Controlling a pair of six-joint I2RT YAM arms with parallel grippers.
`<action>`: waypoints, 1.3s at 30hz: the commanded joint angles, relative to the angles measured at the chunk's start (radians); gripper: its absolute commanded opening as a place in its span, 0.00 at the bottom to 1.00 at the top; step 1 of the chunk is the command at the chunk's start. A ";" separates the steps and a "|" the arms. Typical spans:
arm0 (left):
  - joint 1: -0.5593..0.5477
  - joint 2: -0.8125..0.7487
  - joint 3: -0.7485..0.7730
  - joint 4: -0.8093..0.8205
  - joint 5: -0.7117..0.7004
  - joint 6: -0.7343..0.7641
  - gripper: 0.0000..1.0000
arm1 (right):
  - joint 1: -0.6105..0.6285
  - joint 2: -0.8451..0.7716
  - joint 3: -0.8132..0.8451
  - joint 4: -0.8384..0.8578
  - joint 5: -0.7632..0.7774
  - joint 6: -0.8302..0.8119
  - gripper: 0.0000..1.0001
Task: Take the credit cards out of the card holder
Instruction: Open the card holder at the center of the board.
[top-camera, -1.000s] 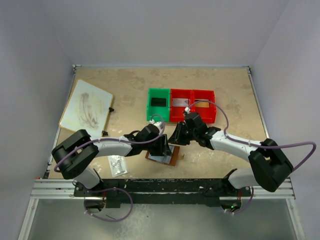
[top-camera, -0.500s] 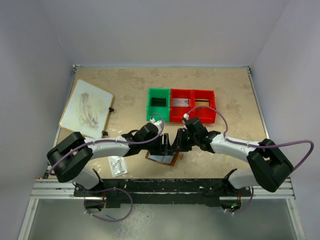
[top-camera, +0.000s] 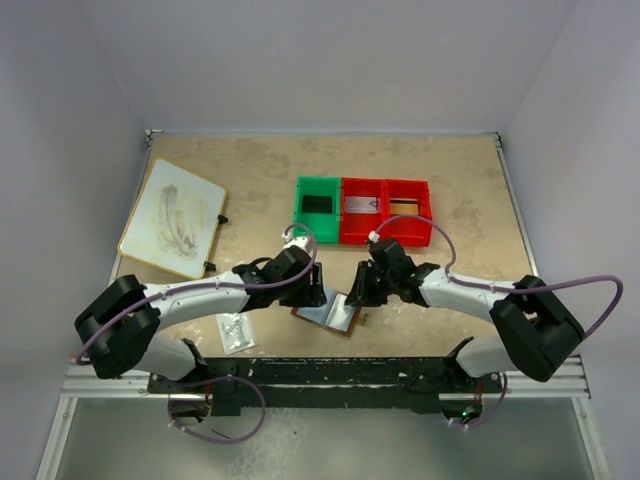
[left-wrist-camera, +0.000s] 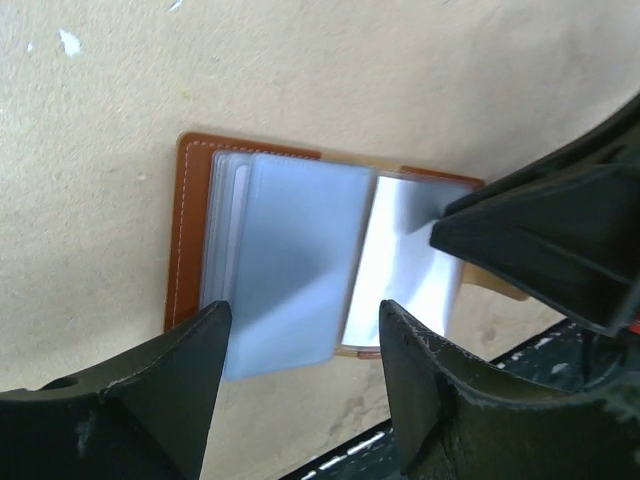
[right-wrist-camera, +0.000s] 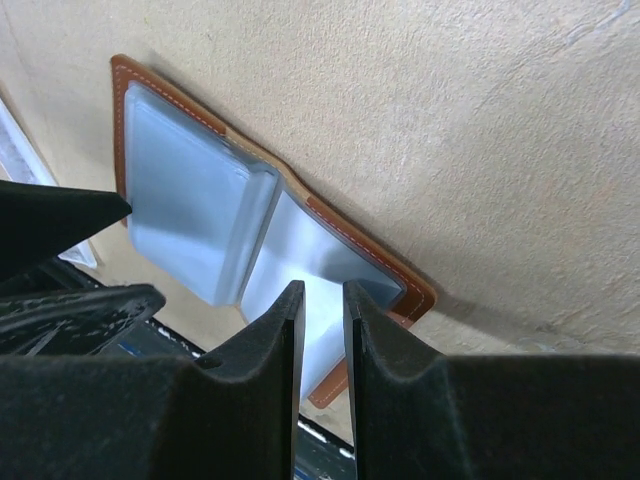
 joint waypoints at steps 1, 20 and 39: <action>-0.004 0.026 0.010 0.004 -0.026 0.008 0.58 | 0.003 0.006 -0.015 -0.005 0.035 -0.025 0.24; -0.004 0.017 0.020 0.078 0.088 0.013 0.43 | 0.003 0.060 -0.016 0.029 0.053 -0.008 0.24; -0.004 0.034 0.045 -0.089 -0.112 0.025 0.49 | 0.003 0.093 0.013 0.027 0.049 -0.008 0.24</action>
